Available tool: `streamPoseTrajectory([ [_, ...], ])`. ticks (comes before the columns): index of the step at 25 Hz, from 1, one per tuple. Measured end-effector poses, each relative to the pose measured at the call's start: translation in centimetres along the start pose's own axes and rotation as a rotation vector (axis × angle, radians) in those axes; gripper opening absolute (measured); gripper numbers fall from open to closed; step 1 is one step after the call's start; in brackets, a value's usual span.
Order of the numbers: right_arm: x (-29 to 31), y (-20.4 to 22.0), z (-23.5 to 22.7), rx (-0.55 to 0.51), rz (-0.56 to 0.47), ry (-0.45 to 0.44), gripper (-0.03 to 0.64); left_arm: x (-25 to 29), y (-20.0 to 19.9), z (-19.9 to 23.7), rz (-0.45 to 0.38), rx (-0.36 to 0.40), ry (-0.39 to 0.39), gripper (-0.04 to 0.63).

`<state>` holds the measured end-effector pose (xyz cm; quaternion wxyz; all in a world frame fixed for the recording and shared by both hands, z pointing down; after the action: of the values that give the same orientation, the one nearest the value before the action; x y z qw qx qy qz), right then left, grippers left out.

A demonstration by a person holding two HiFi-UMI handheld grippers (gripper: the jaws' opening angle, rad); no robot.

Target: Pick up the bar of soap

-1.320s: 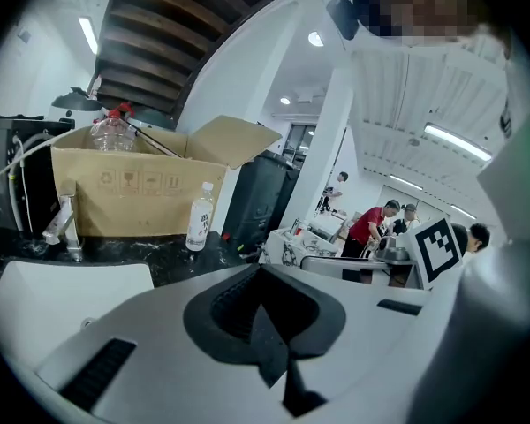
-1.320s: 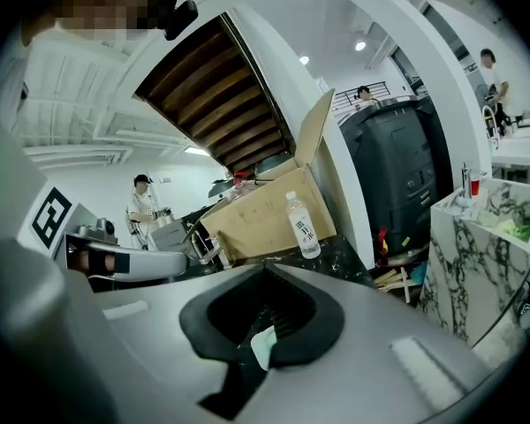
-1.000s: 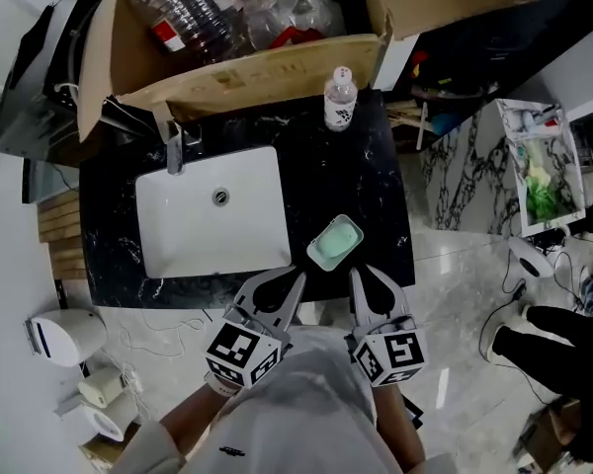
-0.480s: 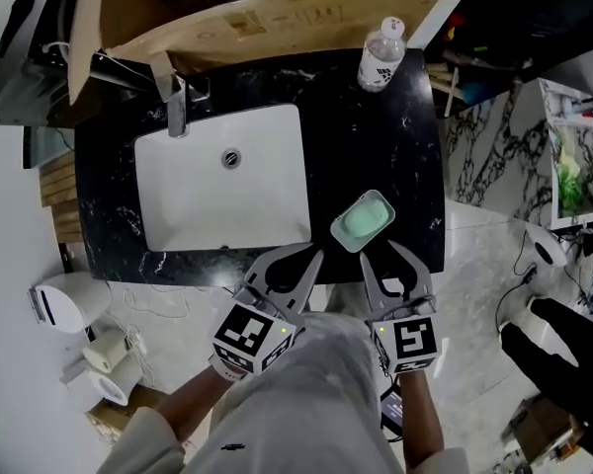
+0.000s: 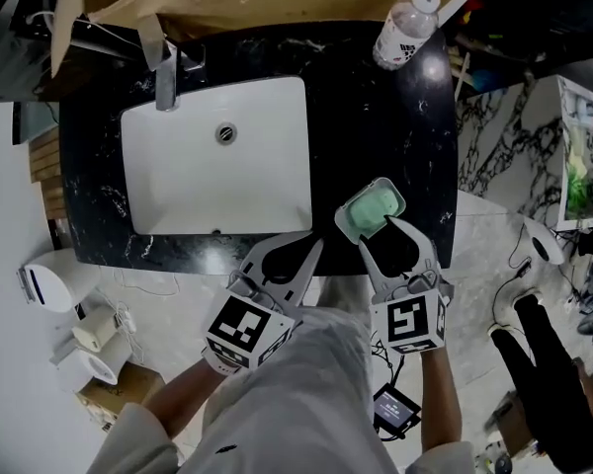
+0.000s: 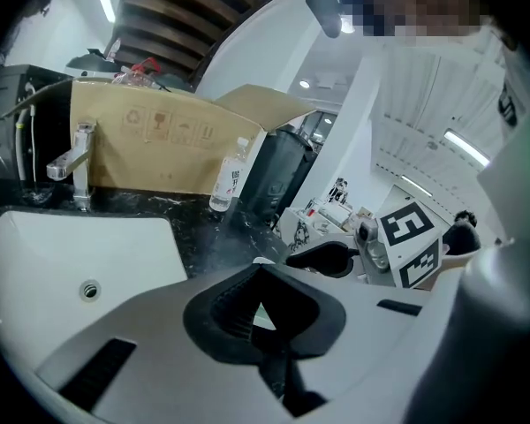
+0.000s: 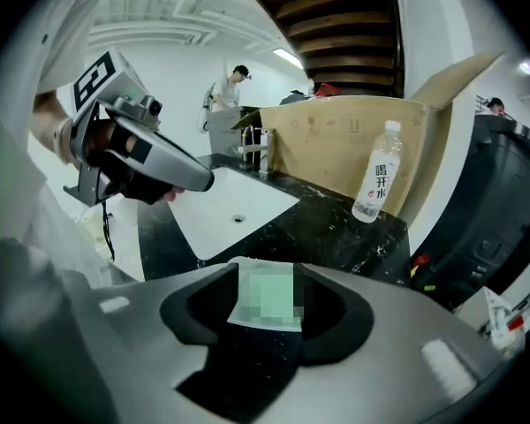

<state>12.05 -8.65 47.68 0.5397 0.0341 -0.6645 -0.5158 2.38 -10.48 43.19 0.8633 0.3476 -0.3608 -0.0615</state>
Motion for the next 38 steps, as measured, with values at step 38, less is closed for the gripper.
streamPoseTrajectory([
  [38, 6.2, 3.3, 0.8, -0.805, 0.318, -0.156, 0.278, 0.8, 0.8, 3.4, -0.029, -0.091, -0.057, 0.006],
])
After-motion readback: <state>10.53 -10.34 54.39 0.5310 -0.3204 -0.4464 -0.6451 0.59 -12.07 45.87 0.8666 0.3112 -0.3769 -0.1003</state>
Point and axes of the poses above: the fingertips, and each gripper's own axes: x forward along the fingers, z to its left, y out of its underside, the point moved 2 cm from there along -x, backward along the fingers, and after that the axes turned 9 degrees about -x, right-handed, at the moved point
